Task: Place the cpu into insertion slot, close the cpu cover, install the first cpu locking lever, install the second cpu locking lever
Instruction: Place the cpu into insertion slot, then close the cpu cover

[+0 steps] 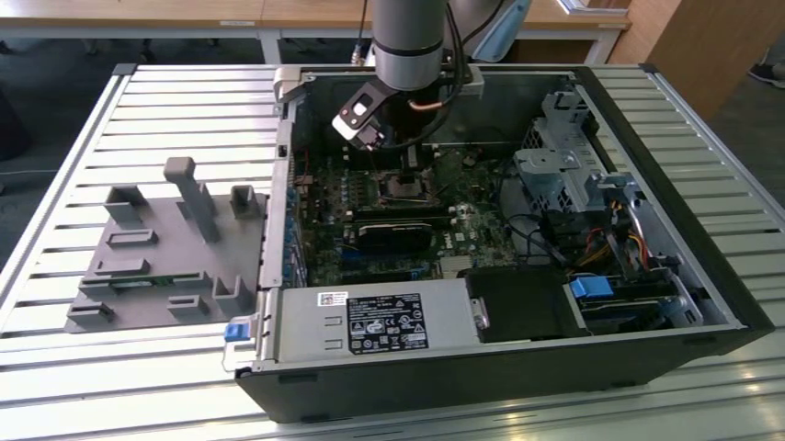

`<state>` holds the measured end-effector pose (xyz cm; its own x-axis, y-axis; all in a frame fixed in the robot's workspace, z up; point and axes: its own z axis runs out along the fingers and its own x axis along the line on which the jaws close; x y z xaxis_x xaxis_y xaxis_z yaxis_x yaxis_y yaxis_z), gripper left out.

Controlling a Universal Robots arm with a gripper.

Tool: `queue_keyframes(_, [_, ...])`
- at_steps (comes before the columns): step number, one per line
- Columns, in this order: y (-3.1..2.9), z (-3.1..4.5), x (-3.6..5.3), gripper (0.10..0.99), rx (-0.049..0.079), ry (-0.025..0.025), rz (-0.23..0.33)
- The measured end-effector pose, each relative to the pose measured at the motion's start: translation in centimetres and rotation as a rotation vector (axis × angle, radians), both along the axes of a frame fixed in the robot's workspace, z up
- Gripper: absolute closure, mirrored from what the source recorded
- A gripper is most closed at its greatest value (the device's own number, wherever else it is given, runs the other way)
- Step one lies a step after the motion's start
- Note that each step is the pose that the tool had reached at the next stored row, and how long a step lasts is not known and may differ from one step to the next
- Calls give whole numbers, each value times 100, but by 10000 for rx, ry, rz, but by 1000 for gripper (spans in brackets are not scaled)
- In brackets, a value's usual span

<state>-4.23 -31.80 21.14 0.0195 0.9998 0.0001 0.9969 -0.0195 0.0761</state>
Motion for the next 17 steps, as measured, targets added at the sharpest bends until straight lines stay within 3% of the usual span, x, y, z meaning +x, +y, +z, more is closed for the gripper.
queue_keyframes(9, [0, 18, 0, 980, -2, 1, 0])
queue_keyframes(17, [0, 102, 4, 980, 1, 26, -6])
